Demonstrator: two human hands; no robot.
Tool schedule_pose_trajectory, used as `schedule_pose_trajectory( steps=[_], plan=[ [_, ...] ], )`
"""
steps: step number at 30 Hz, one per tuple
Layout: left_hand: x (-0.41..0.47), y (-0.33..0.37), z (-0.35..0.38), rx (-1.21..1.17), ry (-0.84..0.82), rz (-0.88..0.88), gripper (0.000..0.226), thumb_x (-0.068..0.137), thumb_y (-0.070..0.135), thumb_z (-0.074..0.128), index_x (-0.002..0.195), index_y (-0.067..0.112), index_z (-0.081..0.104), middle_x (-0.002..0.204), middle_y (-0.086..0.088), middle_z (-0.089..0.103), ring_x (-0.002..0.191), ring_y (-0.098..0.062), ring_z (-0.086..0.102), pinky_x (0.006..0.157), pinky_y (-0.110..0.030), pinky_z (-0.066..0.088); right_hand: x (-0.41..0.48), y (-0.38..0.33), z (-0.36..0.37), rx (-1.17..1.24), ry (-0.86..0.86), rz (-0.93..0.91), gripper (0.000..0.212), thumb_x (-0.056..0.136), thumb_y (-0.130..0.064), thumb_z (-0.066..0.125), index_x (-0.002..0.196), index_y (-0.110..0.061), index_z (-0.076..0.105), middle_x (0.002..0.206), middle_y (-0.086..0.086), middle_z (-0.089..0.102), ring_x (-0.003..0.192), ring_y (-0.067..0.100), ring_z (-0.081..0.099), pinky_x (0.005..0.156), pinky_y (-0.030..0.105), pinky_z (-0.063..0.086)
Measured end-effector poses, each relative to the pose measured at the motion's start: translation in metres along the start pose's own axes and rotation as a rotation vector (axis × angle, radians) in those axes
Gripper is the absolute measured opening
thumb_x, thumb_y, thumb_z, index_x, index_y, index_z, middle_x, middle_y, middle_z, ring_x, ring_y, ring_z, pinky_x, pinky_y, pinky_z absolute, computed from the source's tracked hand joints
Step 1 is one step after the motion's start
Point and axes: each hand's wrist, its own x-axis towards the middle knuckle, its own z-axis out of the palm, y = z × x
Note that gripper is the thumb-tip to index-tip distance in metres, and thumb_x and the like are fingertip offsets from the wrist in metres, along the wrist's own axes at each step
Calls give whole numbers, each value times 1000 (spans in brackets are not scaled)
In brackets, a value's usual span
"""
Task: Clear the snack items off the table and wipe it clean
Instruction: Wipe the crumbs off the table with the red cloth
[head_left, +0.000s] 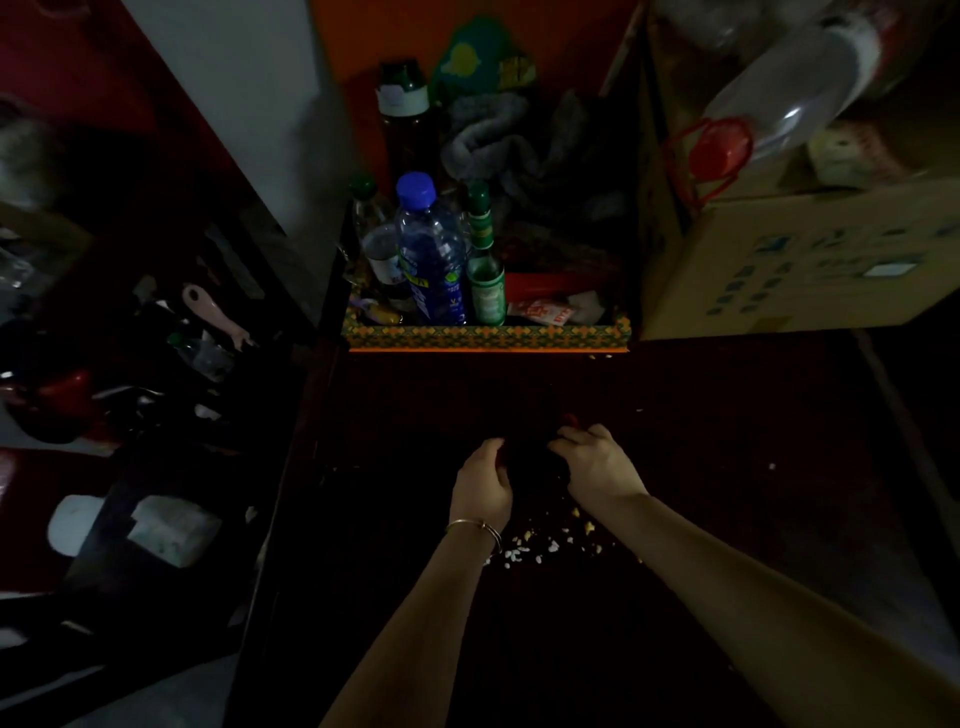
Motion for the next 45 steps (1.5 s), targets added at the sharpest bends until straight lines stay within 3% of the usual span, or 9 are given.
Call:
schedule_pose_trajectory(
  steps=[4,8,12,18,25,29,32,42,45],
  plan=[
    [-24,6,-3,-46,-29,-23,35,94,20,49,129,15,51,117,5,59,109,-8,55,86,-14,38,-24,-4,-16,70,-43,-26,36,91,-9,47,123,-19,59,127,-1,55,116,20,50,103,28,37],
    [-26,19,-14,13,-45,-90,38,95,15,48,133,13,49,125,-6,59,114,-18,57,85,-14,40,-32,-2,-43,224,-38,59,36,88,-10,49,115,-29,63,112,0,65,105,19,60,90,28,49],
    [-19,45,-32,32,-10,-54,39,96,17,46,135,15,48,130,-7,56,114,-19,57,85,-16,41,-30,3,-86,281,19,56,44,85,-4,48,117,-29,64,116,2,65,106,21,61,93,33,51],
    [-5,87,-54,40,17,25,41,98,21,47,137,14,44,138,-9,49,123,-22,50,88,-24,42,-27,21,-140,356,70,69,43,88,-2,45,117,-27,64,108,5,64,81,20,63,62,29,55],
    [22,111,-35,35,16,85,40,97,20,47,137,13,45,137,-9,50,125,-23,49,95,-26,42,-22,50,-147,379,210,70,36,89,-3,48,116,-19,66,114,8,64,99,25,61,80,35,54],
    [43,111,-10,-27,25,82,38,96,21,50,134,15,49,129,-8,56,116,-21,55,85,-19,43,-8,68,-126,306,364,104,43,82,6,52,119,-11,65,119,11,63,113,31,53,93,36,46],
    [67,112,-1,-83,79,97,35,95,18,51,129,14,53,123,-6,59,113,-20,58,90,-22,46,11,76,-114,248,467,99,43,82,6,52,121,-10,63,121,11,62,112,36,50,93,40,45],
    [127,80,43,57,78,117,33,93,9,50,124,17,58,127,-2,59,119,-17,54,96,-24,43,67,92,-44,122,313,99,36,80,2,59,115,-5,65,116,18,59,102,38,55,79,46,55],
    [132,78,48,119,79,180,35,92,7,48,125,16,58,126,-2,59,119,-17,53,96,-25,43,72,95,-47,109,293,115,38,78,2,60,115,-7,66,119,17,59,104,38,55,85,42,51]
  ],
)
